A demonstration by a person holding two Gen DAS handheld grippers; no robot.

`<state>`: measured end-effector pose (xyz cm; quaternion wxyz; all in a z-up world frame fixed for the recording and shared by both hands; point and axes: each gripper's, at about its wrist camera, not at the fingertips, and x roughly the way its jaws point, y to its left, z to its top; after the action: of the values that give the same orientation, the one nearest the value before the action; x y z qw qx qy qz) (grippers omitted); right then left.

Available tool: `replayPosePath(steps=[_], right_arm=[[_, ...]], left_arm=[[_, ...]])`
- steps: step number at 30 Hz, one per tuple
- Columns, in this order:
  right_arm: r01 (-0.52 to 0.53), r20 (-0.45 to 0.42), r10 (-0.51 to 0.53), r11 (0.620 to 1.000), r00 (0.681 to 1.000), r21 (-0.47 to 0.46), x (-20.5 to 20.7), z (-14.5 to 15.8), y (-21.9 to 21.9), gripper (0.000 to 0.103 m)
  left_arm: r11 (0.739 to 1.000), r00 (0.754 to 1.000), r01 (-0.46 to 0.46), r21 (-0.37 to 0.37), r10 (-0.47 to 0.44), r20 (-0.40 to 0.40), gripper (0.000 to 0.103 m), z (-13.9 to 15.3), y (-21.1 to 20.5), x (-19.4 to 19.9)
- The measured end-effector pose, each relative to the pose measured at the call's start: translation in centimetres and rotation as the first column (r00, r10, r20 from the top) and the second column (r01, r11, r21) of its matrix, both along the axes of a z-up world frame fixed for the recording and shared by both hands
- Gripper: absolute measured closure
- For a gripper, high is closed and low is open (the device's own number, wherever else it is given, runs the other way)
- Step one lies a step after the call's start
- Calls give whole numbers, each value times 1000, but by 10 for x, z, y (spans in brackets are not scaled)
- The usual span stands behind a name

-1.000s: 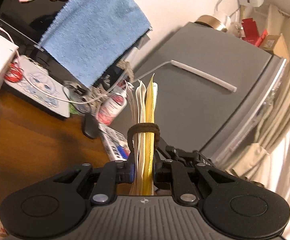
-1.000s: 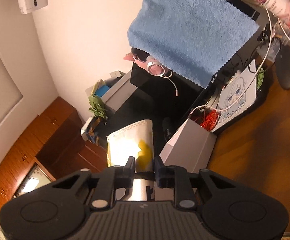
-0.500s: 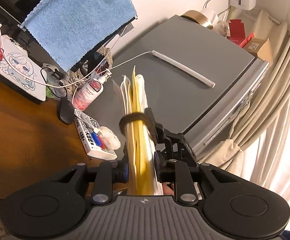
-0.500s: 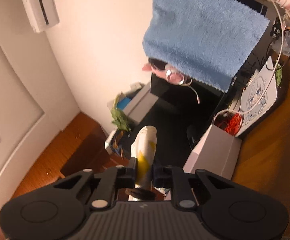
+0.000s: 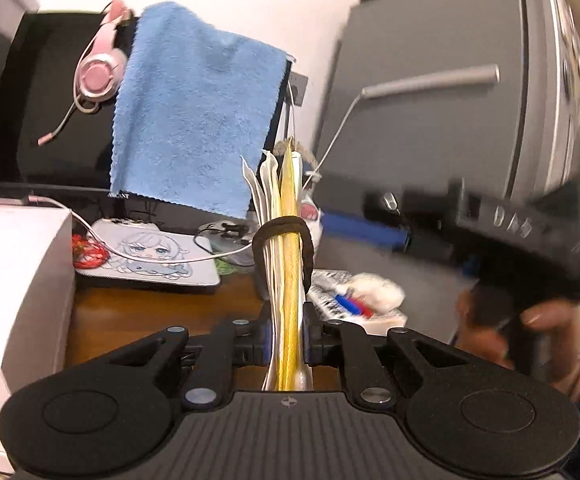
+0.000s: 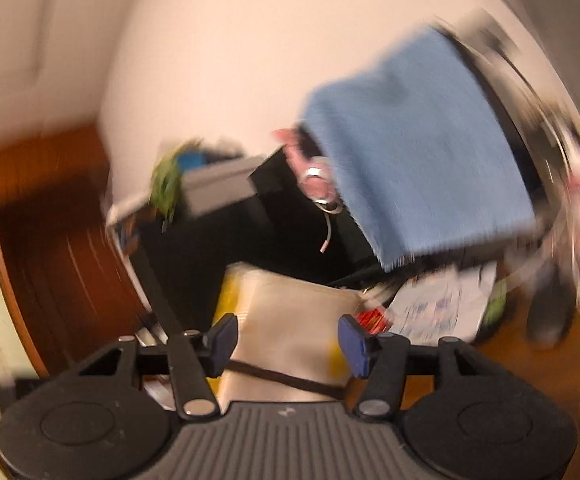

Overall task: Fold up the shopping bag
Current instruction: 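Bring the right tool to the bundled strip held upright in the left tool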

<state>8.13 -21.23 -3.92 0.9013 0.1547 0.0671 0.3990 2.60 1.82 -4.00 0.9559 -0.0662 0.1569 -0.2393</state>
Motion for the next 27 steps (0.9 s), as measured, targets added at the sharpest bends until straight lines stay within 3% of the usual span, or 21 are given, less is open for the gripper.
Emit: replayPosePath(steps=[3,6,10,14,17,20,24,27], right_arm=[[60,99,-47,989,994,-137,-15,16,19,48],[95,137,-64,966,989,-238,-18,23,29,48],[93,126,-59,955,990,-283,-16,22,32,48],[23,86,3,955,996,-295,-15,16,37,48],[0,52,12,973,999,-232,-11,15,30,48],[-30,-40,28,999,999,-45,2,14,7,48],[-62,-215,101,982,971,180,27,-2,-26,49],[-61,-276,128,969,953,239,37,-18,-38,68]], left_arm=[[999,1000,-13,49,12,27,90,-3,-8,-3],[998,999,-14,68,11,42,90,-3,-9,-5],[998,1000,-16,53,15,25,90,-3,-6,-1],[999,1000,-14,33,14,16,90,-1,-2,2],[1000,1000,-5,-5,5,13,90,0,4,3],[994,999,35,-103,-37,-15,89,1,17,7],[960,990,105,-261,-126,-64,89,0,36,15],[936,983,131,-327,-167,-83,89,-1,43,18]])
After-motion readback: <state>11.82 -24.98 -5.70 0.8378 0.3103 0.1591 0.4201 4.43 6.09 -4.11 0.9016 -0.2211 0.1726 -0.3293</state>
